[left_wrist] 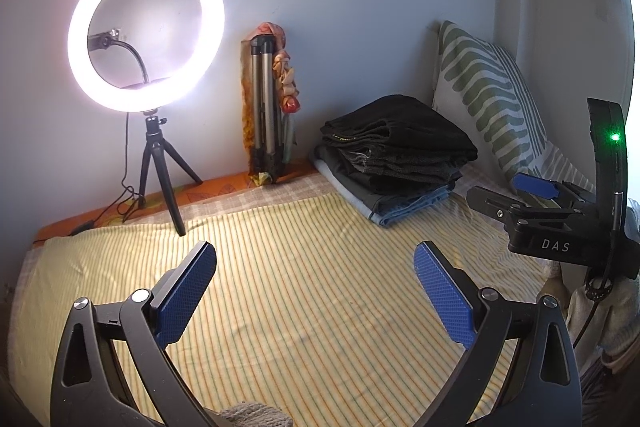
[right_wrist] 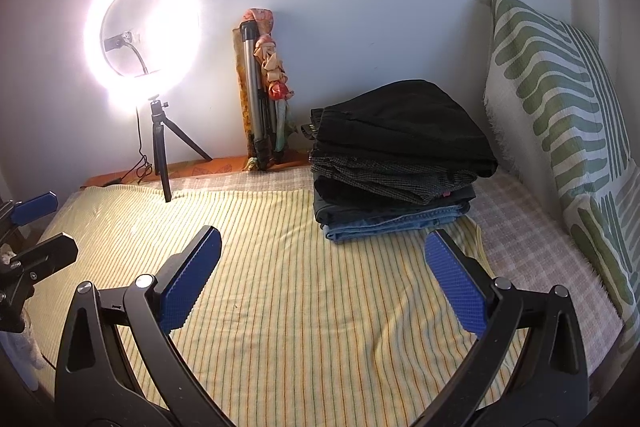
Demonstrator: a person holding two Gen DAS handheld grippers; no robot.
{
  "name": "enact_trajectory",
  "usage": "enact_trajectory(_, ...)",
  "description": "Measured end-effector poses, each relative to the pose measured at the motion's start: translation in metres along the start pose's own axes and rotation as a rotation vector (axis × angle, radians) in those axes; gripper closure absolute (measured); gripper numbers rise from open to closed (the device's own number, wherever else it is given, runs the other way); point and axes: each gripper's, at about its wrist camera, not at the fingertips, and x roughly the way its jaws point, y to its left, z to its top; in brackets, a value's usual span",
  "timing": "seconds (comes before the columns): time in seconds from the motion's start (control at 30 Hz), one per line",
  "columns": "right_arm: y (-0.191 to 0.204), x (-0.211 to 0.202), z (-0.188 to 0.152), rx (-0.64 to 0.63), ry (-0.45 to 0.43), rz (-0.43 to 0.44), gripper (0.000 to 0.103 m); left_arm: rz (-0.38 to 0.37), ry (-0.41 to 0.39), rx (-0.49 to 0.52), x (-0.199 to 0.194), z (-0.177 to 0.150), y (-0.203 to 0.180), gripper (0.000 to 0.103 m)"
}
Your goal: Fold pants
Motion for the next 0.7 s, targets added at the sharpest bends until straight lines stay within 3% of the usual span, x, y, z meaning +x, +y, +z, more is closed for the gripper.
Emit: enact_trajectory(0.7,0.0002,0.0009,-0.0018,-0.003,0.007,0.001,0.000,-0.009,0.016,-0.002,0.0018,0.0000,-0.0011,0.004)
